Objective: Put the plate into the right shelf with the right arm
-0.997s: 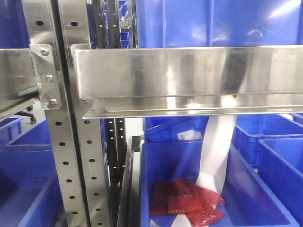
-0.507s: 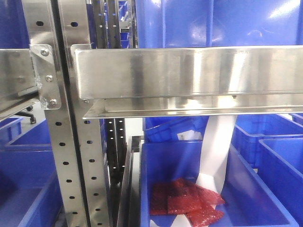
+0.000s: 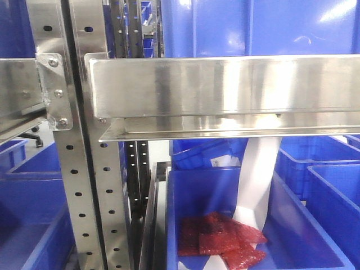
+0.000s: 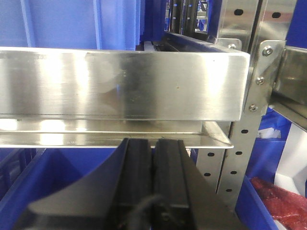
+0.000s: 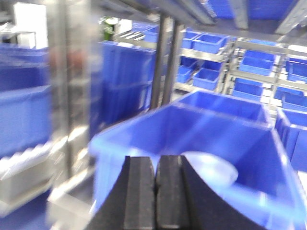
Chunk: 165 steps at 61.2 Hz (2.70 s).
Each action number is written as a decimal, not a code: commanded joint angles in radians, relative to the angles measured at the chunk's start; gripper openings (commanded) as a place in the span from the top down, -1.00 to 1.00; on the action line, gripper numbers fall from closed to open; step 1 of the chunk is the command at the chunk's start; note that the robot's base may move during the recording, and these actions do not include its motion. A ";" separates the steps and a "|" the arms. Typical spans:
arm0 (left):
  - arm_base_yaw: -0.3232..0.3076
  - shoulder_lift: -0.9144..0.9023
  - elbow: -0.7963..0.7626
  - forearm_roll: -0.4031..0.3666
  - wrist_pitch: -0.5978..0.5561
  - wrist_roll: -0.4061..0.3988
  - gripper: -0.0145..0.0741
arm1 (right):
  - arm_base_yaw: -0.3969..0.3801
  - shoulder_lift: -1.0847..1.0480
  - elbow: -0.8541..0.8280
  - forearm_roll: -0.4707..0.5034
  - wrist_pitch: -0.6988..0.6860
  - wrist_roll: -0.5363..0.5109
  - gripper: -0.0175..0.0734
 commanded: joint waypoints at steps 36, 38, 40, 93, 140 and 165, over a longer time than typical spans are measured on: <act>0.001 -0.007 0.008 -0.006 -0.086 -0.003 0.78 | -0.006 -0.075 0.014 0.006 0.054 -0.005 0.47; 0.001 -0.007 0.008 -0.006 -0.086 -0.003 0.78 | -0.006 -0.075 0.014 0.006 0.054 -0.005 0.47; 0.001 -0.007 0.008 -0.006 -0.086 -0.003 0.78 | -0.006 -0.075 0.014 0.006 0.054 -0.005 0.47; 0.001 -0.007 0.008 -0.006 -0.086 -0.003 0.78 | -0.127 -0.276 0.652 -0.272 -0.588 0.172 0.47; 0.001 -0.007 0.008 -0.006 -0.086 -0.003 0.78 | -0.128 -0.524 1.207 -0.374 -0.771 0.379 0.47; 0.001 -0.007 0.008 -0.006 -0.086 -0.003 0.78 | -0.128 -0.524 1.207 -0.438 -0.763 0.380 0.47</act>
